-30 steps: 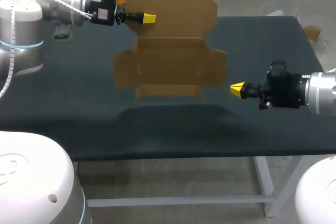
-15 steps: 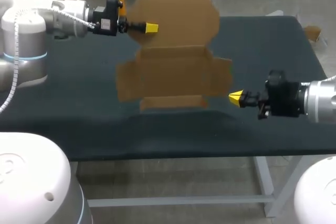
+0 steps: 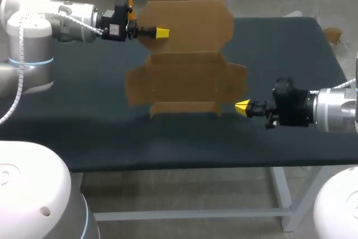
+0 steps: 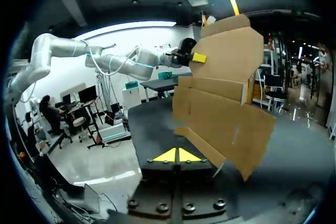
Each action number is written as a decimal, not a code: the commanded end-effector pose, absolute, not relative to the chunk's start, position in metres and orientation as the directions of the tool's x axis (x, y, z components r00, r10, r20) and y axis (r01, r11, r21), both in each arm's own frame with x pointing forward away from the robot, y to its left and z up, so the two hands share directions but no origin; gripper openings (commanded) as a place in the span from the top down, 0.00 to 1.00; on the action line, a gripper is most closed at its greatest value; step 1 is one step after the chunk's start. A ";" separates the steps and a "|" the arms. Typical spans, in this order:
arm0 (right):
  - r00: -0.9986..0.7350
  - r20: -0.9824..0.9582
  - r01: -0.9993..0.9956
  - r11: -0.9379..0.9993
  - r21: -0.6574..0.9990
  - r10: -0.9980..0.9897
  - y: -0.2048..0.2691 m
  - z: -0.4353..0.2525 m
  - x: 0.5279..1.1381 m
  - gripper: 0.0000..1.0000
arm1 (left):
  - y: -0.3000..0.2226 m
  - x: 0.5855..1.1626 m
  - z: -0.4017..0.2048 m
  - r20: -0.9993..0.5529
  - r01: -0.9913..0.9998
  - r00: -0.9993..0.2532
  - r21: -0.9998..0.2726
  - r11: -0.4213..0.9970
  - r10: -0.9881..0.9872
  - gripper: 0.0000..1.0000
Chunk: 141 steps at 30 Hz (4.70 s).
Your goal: Assemble the packaging by folding the flat box into shape, placing the metal phone stand inside, and closing the box properly
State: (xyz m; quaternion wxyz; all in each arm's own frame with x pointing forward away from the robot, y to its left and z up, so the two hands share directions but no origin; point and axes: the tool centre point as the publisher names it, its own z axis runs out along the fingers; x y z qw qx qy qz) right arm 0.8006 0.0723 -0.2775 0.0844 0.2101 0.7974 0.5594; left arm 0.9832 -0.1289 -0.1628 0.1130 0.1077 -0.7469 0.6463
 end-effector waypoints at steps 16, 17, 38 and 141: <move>-0.907 0.129 0.267 0.310 0.912 0.401 0.113 -0.304 0.831 1.00 | -0.127 0.998 -0.178 0.255 -0.249 -0.967 -0.957 0.146 0.025 1.00; -0.906 0.132 0.271 0.312 0.911 0.401 0.114 -0.306 0.832 1.00 | -0.126 0.997 -0.179 0.253 -0.246 -0.967 -0.958 0.145 0.027 1.00; -0.877 0.148 0.308 0.299 0.903 0.456 0.137 -0.328 0.841 1.00 | -0.128 0.998 -0.183 0.223 -0.212 -0.974 -0.961 0.177 0.041 1.00; -0.828 0.096 0.342 0.362 0.867 0.553 0.229 -0.438 0.929 1.00 | -0.131 0.972 -0.196 0.179 -0.155 -0.980 -0.960 0.233 0.085 1.00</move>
